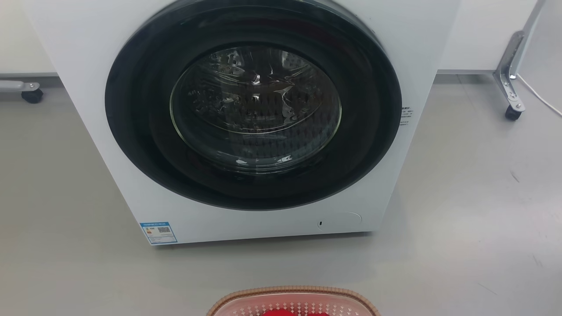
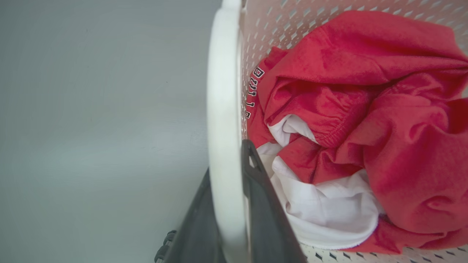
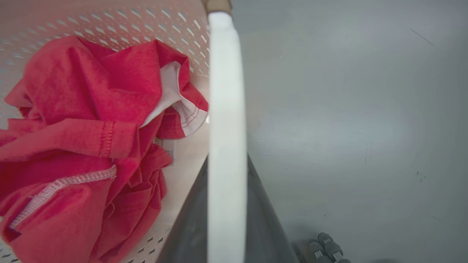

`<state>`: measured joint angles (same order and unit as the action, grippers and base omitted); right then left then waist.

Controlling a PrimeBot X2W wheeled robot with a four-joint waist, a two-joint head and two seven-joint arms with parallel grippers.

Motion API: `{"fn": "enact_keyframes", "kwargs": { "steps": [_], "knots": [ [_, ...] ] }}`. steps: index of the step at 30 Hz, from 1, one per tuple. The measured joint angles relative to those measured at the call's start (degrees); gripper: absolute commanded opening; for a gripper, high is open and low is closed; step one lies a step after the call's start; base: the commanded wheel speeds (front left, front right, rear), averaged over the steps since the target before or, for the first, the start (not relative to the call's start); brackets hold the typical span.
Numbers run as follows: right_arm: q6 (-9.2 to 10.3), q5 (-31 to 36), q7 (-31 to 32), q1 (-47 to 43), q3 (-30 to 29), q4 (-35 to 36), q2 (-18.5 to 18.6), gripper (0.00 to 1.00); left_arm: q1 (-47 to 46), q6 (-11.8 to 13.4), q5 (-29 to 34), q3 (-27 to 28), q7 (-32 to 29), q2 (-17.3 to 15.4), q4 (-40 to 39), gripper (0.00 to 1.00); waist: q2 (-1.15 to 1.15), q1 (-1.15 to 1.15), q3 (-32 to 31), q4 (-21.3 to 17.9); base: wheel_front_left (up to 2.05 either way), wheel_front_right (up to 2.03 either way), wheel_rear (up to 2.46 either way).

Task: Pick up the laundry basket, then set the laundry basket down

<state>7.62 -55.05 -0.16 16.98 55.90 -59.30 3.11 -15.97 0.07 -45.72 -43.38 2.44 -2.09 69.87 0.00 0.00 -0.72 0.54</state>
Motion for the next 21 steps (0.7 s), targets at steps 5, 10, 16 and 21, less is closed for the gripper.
{"fn": "enact_keyframes", "kwargs": {
  "steps": [5,10,16,21],
  "knots": [
    [0.00,-0.49,-0.27,0.04,0.48,-0.10,0.00,0.00,0.00,0.00,-0.01,-0.04,0.00,0.00,0.07,0.00,0.00,0.00,0.19,0.00,0.00,0.00,0.00],
    [0.00,-1.10,-0.45,0.10,1.00,-0.14,0.00,0.00,0.00,0.00,-0.12,-0.08,0.01,0.00,0.18,0.00,0.00,0.00,0.41,-0.03,0.00,0.00,0.00],
    [0.00,-2.00,-0.99,0.20,1.65,-0.16,0.01,0.00,-0.02,0.04,-0.19,-0.10,0.19,-0.01,0.23,0.00,0.00,0.00,0.89,-0.10,0.00,0.00,0.00],
    [0.01,-2.01,-1.46,2.13,2.04,-0.08,0.09,0.00,-0.62,0.43,-0.20,-0.01,0.93,-0.05,0.23,0.00,0.00,0.01,2.17,-0.18,0.00,0.00,0.00]
  ]
}}
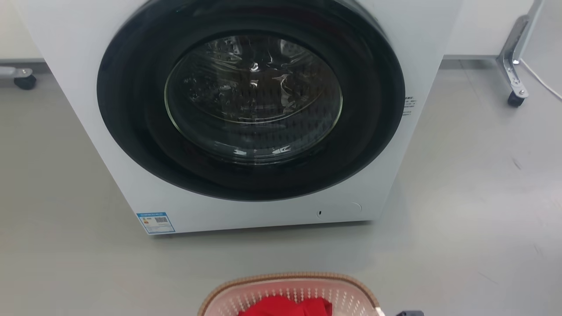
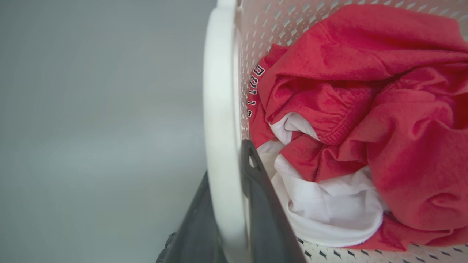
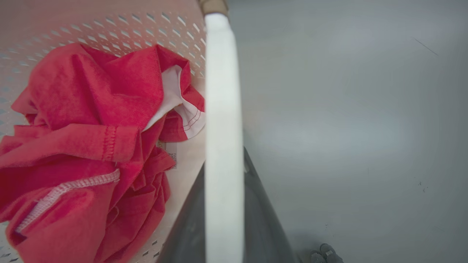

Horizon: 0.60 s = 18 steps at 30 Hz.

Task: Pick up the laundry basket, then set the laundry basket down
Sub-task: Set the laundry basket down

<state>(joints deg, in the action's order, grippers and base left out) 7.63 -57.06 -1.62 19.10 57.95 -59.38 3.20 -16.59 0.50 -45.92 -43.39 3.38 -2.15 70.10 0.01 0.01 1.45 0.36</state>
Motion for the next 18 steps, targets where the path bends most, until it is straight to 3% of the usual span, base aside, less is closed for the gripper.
{"fn": "enact_keyframes", "kwargs": {
  "steps": [18],
  "knots": [
    [0.01,0.04,-3.03,14.33,-0.47,-0.25,0.34,0.00,-12.67,1.03,0.11,0.98,2.92,-1.31,-1.45,0.00,0.00,0.01,10.30,0.19,0.00,0.00,0.00]
  ]
}}
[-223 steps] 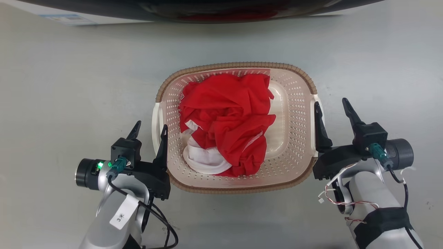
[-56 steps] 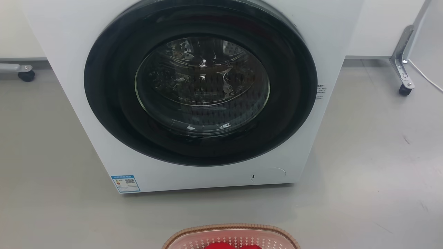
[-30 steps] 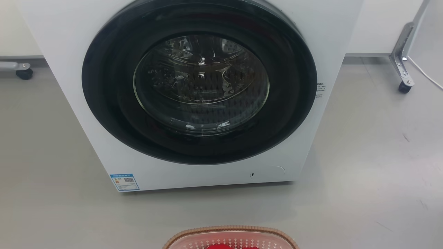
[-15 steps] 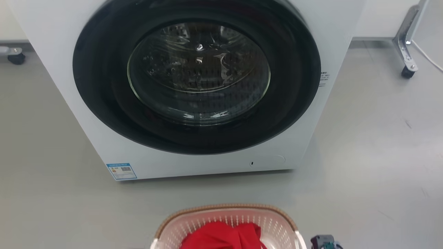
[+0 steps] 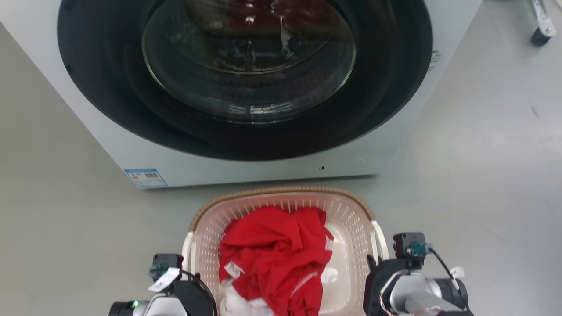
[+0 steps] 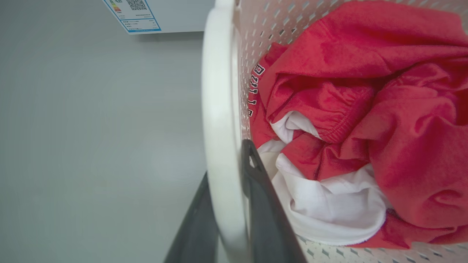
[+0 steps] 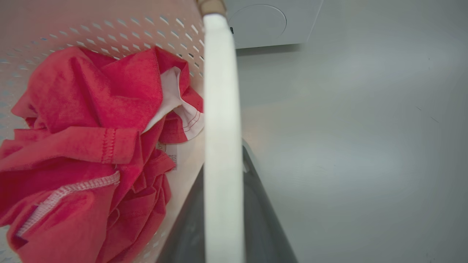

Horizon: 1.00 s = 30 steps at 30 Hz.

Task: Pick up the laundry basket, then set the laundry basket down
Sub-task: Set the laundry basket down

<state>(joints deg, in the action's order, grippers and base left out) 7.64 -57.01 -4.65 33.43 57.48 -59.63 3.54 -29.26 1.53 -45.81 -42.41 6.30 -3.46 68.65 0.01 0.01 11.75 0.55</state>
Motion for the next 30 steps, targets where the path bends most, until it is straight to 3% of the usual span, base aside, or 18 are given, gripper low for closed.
{"fn": "enact_keyframes", "kwargs": {
  "steps": [30],
  "knots": [
    [-0.05,3.28,-4.05,19.66,-0.57,-5.13,0.09,0.00,-17.64,0.51,1.00,1.01,2.38,-0.24,-1.07,0.00,0.01,-0.01,25.91,2.69,0.00,0.00,0.00]
  ]
}}
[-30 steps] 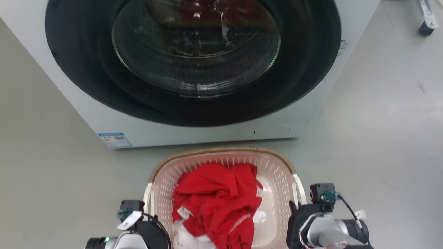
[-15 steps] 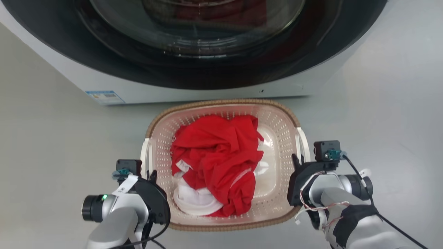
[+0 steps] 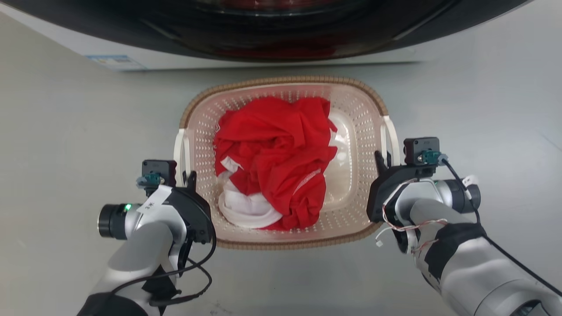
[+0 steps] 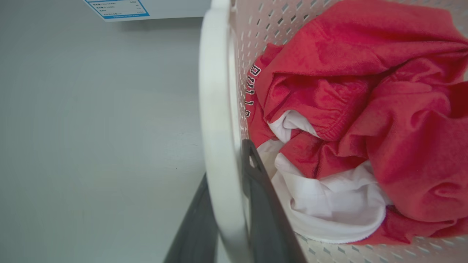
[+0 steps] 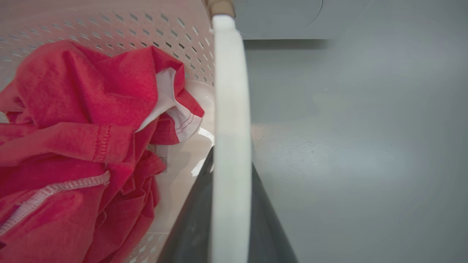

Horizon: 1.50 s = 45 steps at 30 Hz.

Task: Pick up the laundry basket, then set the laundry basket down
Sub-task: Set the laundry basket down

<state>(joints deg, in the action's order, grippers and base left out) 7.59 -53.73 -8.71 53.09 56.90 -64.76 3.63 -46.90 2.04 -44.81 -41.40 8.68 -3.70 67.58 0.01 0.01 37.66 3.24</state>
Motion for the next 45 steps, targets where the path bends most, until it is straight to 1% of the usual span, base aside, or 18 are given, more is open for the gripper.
{"fn": "enact_keyframes", "kwargs": {
  "steps": [7,13,17,31,32,35,36,37,38,39,40,41,42,43,44,45],
  "knots": [
    [-0.01,0.41,-1.04,2.75,-0.08,-0.78,0.10,0.00,-2.39,0.00,0.05,0.12,1.09,0.02,-0.02,0.00,0.00,0.00,4.83,0.58,0.00,0.00,0.00],
    [-0.01,0.42,-1.91,2.77,0.02,-1.66,0.03,0.00,-3.20,-0.04,0.63,0.02,1.57,0.02,0.52,0.00,-0.01,0.00,7.79,1.22,0.00,0.00,0.00],
    [-0.02,0.42,-2.53,2.91,0.05,-1.86,0.03,0.00,-4.37,-0.04,1.59,0.00,2.07,-0.04,0.74,0.00,0.00,0.00,8.57,1.64,0.00,0.00,0.00],
    [-0.02,0.42,-3.50,3.78,0.73,-1.78,-0.05,0.00,-5.61,-0.11,1.68,-0.05,3.21,-0.08,2.09,0.00,-0.01,0.00,8.99,2.10,0.00,0.00,0.00],
    [-0.02,0.42,-3.53,3.78,0.77,-1.79,-0.05,0.03,-5.61,-0.11,1.68,-0.05,3.28,-0.03,2.15,0.00,-0.02,-0.01,9.00,2.11,0.00,0.00,0.00],
    [-0.02,0.43,-3.56,3.79,0.97,-1.85,-0.04,0.25,-5.61,-0.09,1.68,0.05,3.54,0.07,2.34,0.00,-0.01,0.00,9.05,2.15,0.00,0.00,0.00],
    [-0.02,0.51,-3.66,3.79,1.07,-1.88,-0.04,0.31,-5.64,-0.08,1.68,0.10,3.61,0.04,2.36,0.00,-0.01,-0.01,9.06,2.17,0.00,0.00,0.00],
    [-0.01,0.58,-3.80,3.82,1.11,-1.89,0.00,0.36,-5.70,-0.01,1.68,0.13,3.63,0.05,2.41,0.03,-0.02,-0.01,9.07,2.18,0.00,0.00,0.00],
    [-0.02,0.59,-3.98,3.82,1.16,-1.97,0.13,0.43,-5.73,0.15,1.67,0.22,3.64,-0.11,2.67,0.14,-0.01,-0.01,9.09,2.20,0.00,0.00,0.00],
    [-0.02,0.59,-3.99,3.86,1.21,-1.96,0.14,0.54,-5.73,0.15,1.67,0.26,3.81,-0.24,2.82,0.35,-0.01,-0.01,9.10,2.20,0.00,0.00,0.00],
    [-0.02,0.59,-4.00,3.88,1.21,-1.93,0.13,0.84,-5.73,0.18,1.67,0.30,3.86,-0.25,2.87,0.44,-0.02,-0.01,9.10,2.21,0.00,0.00,0.00],
    [-0.02,0.59,-4.00,3.88,1.21,-1.93,0.10,1.00,-5.73,0.33,1.65,0.36,3.87,-0.22,2.92,0.46,-0.01,-0.01,9.10,2.21,0.00,0.00,0.00],
    [-0.02,0.59,-4.01,3.89,1.22,-1.94,0.09,1.00,-5.73,0.49,1.59,0.46,3.86,-0.22,3.03,0.49,-0.02,-0.01,9.09,2.22,0.00,0.00,0.00],
    [-0.02,0.59,-4.07,3.89,1.22,-1.96,0.11,1.00,-5.73,0.49,1.59,0.54,3.87,-0.23,3.24,0.69,-0.01,-0.01,9.07,2.23,0.00,0.00,0.00],
    [-0.02,0.59,-4.08,3.89,1.24,-1.97,0.11,1.00,-5.73,0.51,1.57,0.63,3.91,-0.22,3.43,0.91,-0.01,-0.01,9.04,2.23,0.00,0.00,0.00],
    [-0.02,0.59,-4.08,3.89,1.27,-1.98,0.10,1.00,-5.73,0.52,1.54,0.69,4.03,-0.22,3.56,1.00,-0.01,-0.02,8.99,2.24,0.00,0.00,0.00]
  ]
}}
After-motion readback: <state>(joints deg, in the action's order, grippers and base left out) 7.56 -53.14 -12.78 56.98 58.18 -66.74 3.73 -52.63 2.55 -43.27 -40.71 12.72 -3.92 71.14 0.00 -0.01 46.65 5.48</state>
